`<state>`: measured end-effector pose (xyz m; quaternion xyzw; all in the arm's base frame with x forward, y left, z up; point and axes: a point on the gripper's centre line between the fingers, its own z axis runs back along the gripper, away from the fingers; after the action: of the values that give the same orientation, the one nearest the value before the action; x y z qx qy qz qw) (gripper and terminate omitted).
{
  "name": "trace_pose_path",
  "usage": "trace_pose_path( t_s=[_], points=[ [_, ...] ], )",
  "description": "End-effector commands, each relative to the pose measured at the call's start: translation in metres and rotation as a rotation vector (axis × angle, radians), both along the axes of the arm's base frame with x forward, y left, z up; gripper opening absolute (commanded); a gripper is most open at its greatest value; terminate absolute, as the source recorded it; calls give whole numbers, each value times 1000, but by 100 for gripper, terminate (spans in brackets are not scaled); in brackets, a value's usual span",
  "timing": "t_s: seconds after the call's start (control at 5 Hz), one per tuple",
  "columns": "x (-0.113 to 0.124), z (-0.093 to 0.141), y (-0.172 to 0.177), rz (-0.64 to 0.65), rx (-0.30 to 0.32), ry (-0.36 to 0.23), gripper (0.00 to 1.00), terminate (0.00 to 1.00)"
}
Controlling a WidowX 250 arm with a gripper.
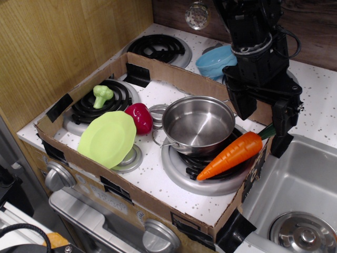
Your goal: Put carrot on plate
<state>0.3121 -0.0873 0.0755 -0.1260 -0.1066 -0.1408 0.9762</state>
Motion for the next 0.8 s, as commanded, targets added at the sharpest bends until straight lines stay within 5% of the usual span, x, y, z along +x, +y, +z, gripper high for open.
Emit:
trace_pose_path(
  t_s=[0.0, 0.4, 0.6],
  points=[
    [9, 7, -8, -36, -42, -54, 100, 0],
    [7, -20, -12, -42, -105, -34, 100, 0],
    [7, -30, -11, -34, -144, -10, 0, 0]
  ],
)
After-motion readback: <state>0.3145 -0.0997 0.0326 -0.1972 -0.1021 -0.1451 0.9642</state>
